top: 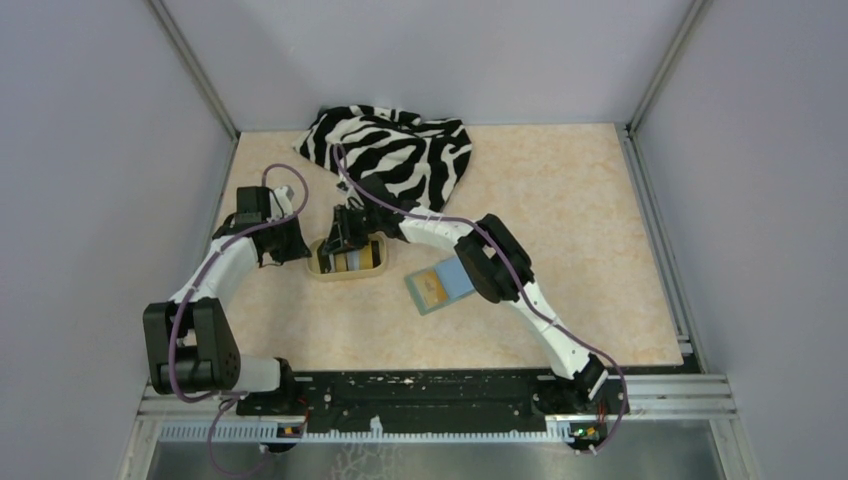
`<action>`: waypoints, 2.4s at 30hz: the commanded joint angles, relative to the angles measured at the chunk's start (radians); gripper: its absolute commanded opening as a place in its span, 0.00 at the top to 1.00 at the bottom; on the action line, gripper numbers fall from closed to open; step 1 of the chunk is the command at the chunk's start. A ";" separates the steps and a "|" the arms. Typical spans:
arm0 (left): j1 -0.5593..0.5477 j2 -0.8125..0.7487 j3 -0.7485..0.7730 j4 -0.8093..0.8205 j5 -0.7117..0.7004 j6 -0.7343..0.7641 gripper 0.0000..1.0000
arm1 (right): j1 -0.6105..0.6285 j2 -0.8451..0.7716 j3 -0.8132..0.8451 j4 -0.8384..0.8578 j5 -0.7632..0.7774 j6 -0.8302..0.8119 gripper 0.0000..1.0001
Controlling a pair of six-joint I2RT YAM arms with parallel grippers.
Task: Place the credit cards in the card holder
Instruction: Pick up the credit card from the storage box.
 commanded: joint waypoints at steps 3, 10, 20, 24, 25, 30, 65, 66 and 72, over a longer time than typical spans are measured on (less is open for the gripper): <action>0.006 -0.027 -0.001 -0.004 -0.005 0.007 0.98 | -0.019 -0.065 -0.009 0.041 -0.024 0.012 0.76; 0.005 -0.025 -0.001 -0.005 -0.005 0.010 0.99 | -0.032 -0.074 -0.034 0.057 -0.031 0.029 0.79; 0.005 -0.021 0.000 -0.008 -0.008 0.013 0.99 | -0.057 -0.093 -0.069 0.095 -0.048 0.044 0.79; 0.007 -0.019 0.000 -0.008 -0.007 0.014 0.99 | -0.059 -0.095 -0.075 0.102 -0.051 0.049 0.81; 0.007 -0.019 -0.001 -0.008 -0.007 0.015 0.99 | -0.059 -0.097 -0.078 0.103 -0.051 0.051 0.81; 0.005 -0.019 0.000 -0.010 -0.005 0.016 0.99 | -0.062 -0.106 -0.085 0.104 -0.041 0.051 0.85; 0.006 -0.309 -0.041 0.129 0.127 0.022 0.83 | -0.129 -0.401 -0.243 0.056 -0.004 -0.128 1.00; 0.006 -0.340 -0.051 0.152 0.151 0.014 0.76 | -0.141 -0.425 -0.271 0.067 -0.028 -0.128 1.00; 0.006 -0.535 -0.150 0.317 0.333 -0.149 0.04 | -0.241 -0.592 -0.476 0.132 -0.267 -0.238 1.00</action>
